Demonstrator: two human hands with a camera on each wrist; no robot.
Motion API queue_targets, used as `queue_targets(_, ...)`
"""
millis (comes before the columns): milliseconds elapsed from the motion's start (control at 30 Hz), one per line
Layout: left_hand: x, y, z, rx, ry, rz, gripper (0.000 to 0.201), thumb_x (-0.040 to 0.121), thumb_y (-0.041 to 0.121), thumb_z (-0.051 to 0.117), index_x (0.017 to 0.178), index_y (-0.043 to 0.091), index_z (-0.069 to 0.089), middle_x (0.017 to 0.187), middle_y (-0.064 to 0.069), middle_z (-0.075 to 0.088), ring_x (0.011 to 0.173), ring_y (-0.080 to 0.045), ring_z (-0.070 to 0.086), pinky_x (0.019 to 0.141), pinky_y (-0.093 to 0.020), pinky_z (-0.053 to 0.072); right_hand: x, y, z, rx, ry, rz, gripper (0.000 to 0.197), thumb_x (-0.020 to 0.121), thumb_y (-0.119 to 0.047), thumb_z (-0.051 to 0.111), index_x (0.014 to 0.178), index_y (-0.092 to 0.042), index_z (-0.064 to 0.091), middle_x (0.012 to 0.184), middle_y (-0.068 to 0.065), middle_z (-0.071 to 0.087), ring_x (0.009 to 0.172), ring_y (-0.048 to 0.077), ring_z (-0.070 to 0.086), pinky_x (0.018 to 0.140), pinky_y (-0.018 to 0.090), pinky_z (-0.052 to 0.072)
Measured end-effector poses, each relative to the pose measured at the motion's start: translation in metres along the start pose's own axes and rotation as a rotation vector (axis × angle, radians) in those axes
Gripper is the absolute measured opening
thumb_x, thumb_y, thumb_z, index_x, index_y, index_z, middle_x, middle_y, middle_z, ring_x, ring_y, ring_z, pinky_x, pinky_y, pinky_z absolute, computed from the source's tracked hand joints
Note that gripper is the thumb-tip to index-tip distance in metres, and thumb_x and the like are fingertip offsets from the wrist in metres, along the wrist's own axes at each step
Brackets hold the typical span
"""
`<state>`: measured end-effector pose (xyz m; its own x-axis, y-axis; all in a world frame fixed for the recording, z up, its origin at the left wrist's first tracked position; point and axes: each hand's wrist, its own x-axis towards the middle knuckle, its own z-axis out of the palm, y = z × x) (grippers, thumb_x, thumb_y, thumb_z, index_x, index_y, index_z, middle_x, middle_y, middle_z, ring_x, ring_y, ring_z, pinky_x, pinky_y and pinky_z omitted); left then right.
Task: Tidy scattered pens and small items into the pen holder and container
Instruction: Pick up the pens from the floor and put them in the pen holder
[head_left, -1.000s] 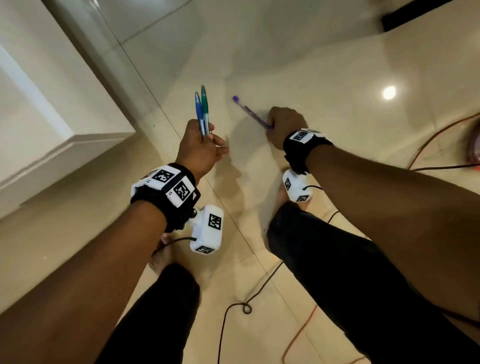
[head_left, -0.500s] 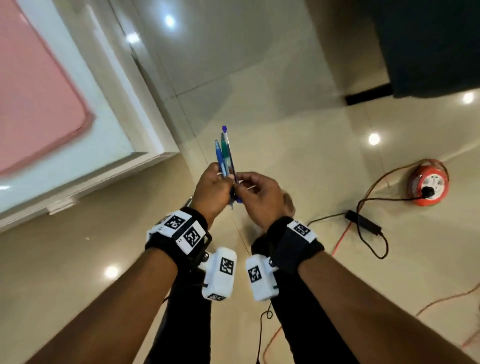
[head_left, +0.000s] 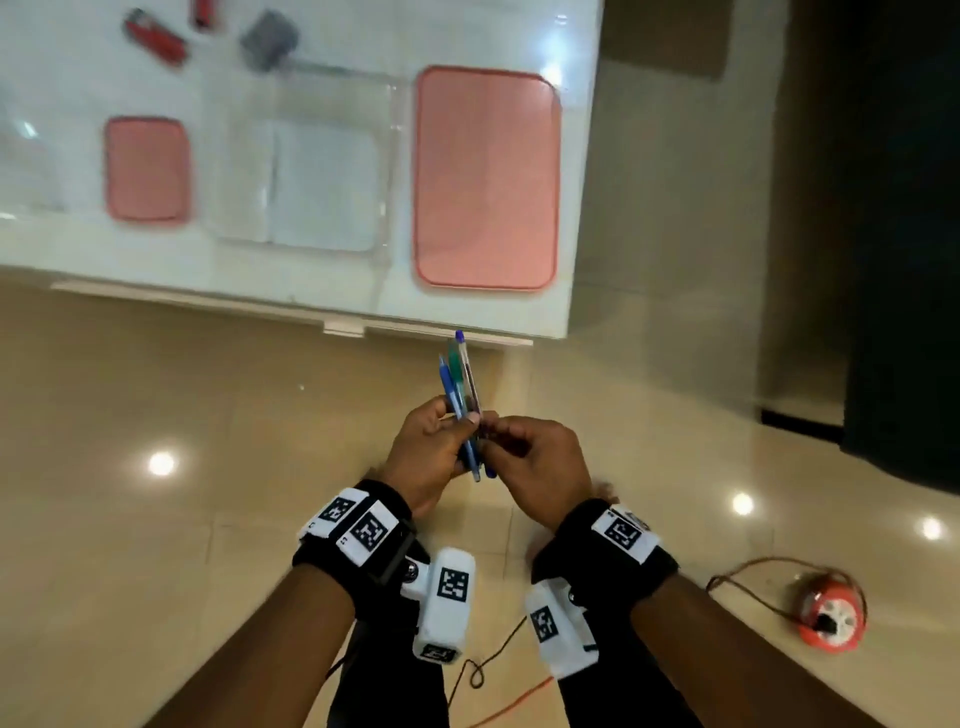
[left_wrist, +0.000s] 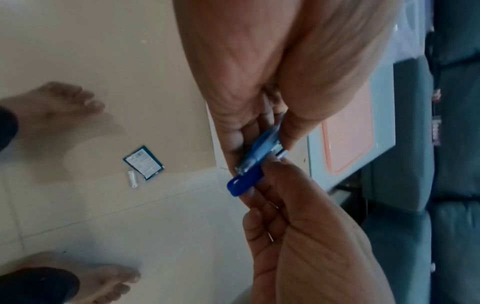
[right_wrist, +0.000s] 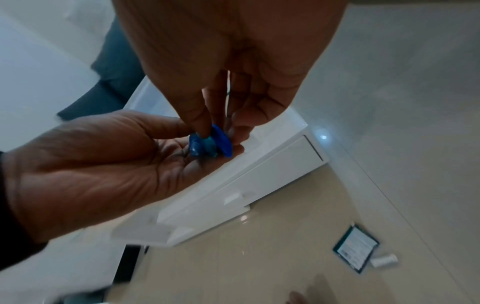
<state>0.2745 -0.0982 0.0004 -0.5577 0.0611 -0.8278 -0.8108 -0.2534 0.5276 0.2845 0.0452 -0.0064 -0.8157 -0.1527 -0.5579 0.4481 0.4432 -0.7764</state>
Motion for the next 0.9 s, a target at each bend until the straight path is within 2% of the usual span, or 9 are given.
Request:
queue_targets(100, -0.018, 0.006, -0.037, -0.171, 0.030, 0.032, 0.018, 0.098, 0.004, 0.049, 0.113, -0.001, 0.058, 0.099, -0.014, 0.070, 0.081, -0.025, 0.067, 0.067, -0.034, 0.060, 0.008, -0.033, 0.023, -0.155, -0.108, -0.085, 0.019, 0.086, -0.018, 0.067, 0.099, -0.029, 0.076, 0.069, -0.022, 0.067, 0.066, 0.000, 0.064, 0.070, 0.019, 0.051)
queue_targets(200, -0.031, 0.014, -0.075, -0.281, 0.073, 0.072, 0.019, 0.099, 0.006, 0.046, 0.113, -0.001, 0.058, 0.102, -0.019, 0.068, 0.091, -0.027, 0.067, 0.075, -0.035, 0.059, 0.016, -0.068, 0.057, -0.204, -0.166, -0.134, 0.018, 0.088, -0.026, 0.067, 0.104, -0.033, 0.072, 0.081, -0.018, 0.071, 0.073, 0.002, 0.067, 0.071, 0.021, 0.054)
queue_targets(333, -0.049, 0.039, -0.131, -0.404, 0.147, 0.135, 0.016, 0.100, 0.008, 0.045, 0.105, 0.008, 0.060, 0.092, -0.012, 0.070, 0.081, -0.021, 0.070, 0.083, -0.036, 0.052, 0.019, -0.117, 0.113, -0.195, -0.270, -0.151, 0.033, 0.088, -0.031, 0.068, 0.120, -0.035, 0.061, 0.094, -0.014, 0.068, 0.078, 0.005, 0.067, 0.075, 0.027, 0.056)
queue_targets(433, -0.063, 0.062, -0.173, -0.458, 0.170, 0.183, 0.018, 0.100, 0.011, 0.046, 0.108, 0.009, 0.062, 0.092, -0.011, 0.069, 0.084, -0.022, 0.067, 0.080, -0.034, 0.050, 0.021, -0.156, 0.155, -0.087, -0.280, -0.184, 0.035, 0.090, -0.018, 0.067, 0.120, -0.035, 0.062, 0.095, -0.014, 0.068, 0.077, 0.004, 0.064, 0.075, 0.027, 0.055)
queue_targets(533, -0.076, 0.087, -0.213, -0.469, 0.159, 0.202, 0.026, 0.100, 0.013, 0.046, 0.120, 0.004, 0.060, 0.103, -0.017, 0.068, 0.090, -0.025, 0.065, 0.070, -0.030, 0.052, 0.022, -0.197, 0.191, 0.073, -0.263, -0.111, 0.034, 0.091, -0.010, 0.065, 0.113, -0.036, 0.066, 0.089, -0.001, 0.070, 0.066, 0.010, 0.062, 0.065, 0.027, 0.055)
queue_targets(633, -0.085, 0.116, -0.247, -0.492, 0.124, 0.244, 0.027, 0.100, 0.014, 0.047, 0.120, 0.006, 0.062, 0.107, -0.015, 0.069, 0.092, -0.025, 0.065, 0.066, -0.030, 0.052, 0.031, -0.230, 0.223, 0.193, -0.212, -0.051, 0.023, 0.092, -0.013, 0.065, 0.106, -0.029, 0.072, 0.084, 0.003, 0.072, 0.072, 0.014, 0.067, 0.067, 0.031, 0.057)
queue_targets(767, -0.085, 0.146, -0.285, -0.541, 0.127, 0.302, 0.027, 0.099, 0.013, 0.047, 0.122, 0.009, 0.061, 0.117, -0.006, 0.070, 0.097, -0.022, 0.065, 0.080, -0.038, 0.051, 0.050, -0.263, 0.258, 0.222, -0.207, -0.057, 0.028, 0.090, -0.015, 0.067, 0.117, -0.019, 0.070, 0.104, 0.003, 0.075, 0.099, 0.023, 0.070, 0.089, 0.044, 0.056)
queue_targets(833, -0.082, 0.157, -0.301, -0.560, 0.141, 0.306, 0.028, 0.098, 0.015, 0.050, 0.123, 0.010, 0.062, 0.121, -0.004, 0.068, 0.101, -0.021, 0.063, 0.086, -0.041, 0.049, 0.059, -0.278, 0.270, 0.273, -0.206, -0.041, 0.028, 0.090, -0.010, 0.066, 0.117, -0.015, 0.070, 0.103, 0.007, 0.075, 0.098, 0.025, 0.070, 0.088, 0.040, 0.057)
queue_targets(900, -0.079, 0.164, -0.314, -0.559, 0.153, 0.295, 0.026, 0.096, 0.017, 0.054, 0.119, 0.012, 0.064, 0.116, -0.004, 0.070, 0.101, -0.019, 0.063, 0.086, -0.039, 0.047, 0.068, -0.291, 0.278, 0.313, -0.182, -0.016, 0.025, 0.090, -0.005, 0.066, 0.113, -0.010, 0.072, 0.099, 0.010, 0.075, 0.087, 0.021, 0.071, 0.080, 0.031, 0.058)
